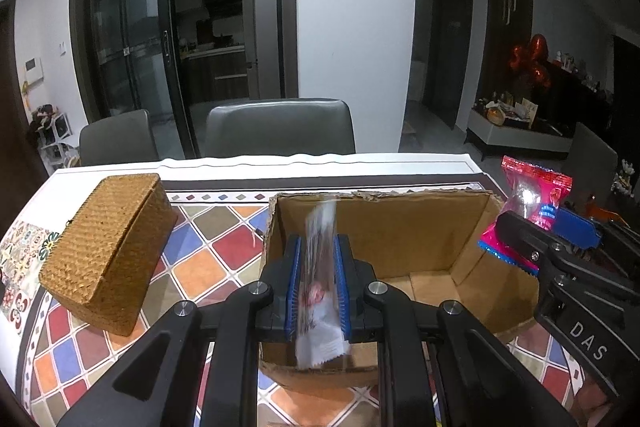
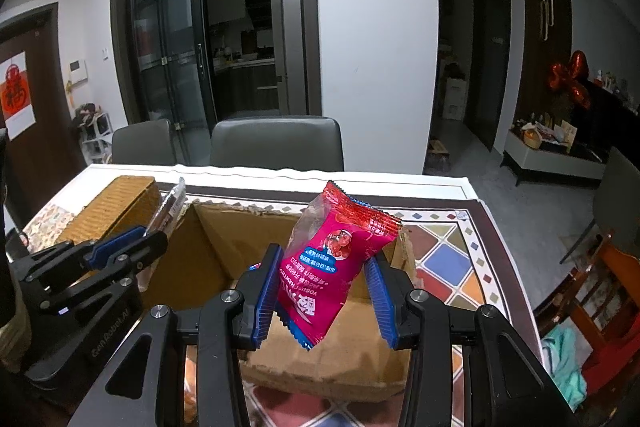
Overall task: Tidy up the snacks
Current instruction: 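Open both tools to drop the snack bar and pink bag into the box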
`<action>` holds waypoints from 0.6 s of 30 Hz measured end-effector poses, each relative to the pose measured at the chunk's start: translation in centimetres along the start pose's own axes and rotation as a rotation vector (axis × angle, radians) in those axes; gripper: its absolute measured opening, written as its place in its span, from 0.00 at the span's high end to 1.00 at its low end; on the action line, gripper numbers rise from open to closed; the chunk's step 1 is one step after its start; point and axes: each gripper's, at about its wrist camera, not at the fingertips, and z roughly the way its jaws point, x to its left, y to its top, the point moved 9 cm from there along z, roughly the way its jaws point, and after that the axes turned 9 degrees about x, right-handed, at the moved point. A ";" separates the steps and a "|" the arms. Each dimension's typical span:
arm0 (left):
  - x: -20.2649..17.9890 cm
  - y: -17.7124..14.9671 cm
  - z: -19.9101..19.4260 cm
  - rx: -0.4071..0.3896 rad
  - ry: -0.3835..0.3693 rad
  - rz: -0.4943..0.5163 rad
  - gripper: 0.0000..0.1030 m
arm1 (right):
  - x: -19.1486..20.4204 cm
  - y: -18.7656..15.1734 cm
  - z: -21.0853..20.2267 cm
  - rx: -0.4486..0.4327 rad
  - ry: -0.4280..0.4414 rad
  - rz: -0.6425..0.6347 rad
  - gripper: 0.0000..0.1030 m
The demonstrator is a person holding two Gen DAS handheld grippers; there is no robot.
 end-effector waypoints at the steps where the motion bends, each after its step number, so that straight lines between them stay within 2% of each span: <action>1: 0.0 0.1 0.1 -0.001 0.000 0.000 0.83 | 0.0 0.0 0.4 0.003 0.002 -0.001 0.58; 8: -0.2 0.5 0.7 -0.003 0.000 0.009 0.83 | -0.2 -0.2 1.7 0.018 0.008 -0.002 0.58; 10: -0.2 0.7 0.6 -0.010 0.010 0.010 0.76 | -0.6 -0.2 1.7 0.020 0.007 0.006 0.54; 12: -0.2 0.7 0.5 -0.017 0.018 0.008 0.63 | -0.8 -0.3 1.6 0.016 -0.001 0.013 0.49; 14: 0.0 0.7 0.5 -0.020 0.019 0.006 0.62 | -1.1 -0.2 1.4 0.005 -0.011 0.021 0.42; 18: 0.4 0.7 -0.1 -0.035 0.039 0.003 0.49 | -1.4 -0.1 0.9 -0.006 -0.030 0.028 0.33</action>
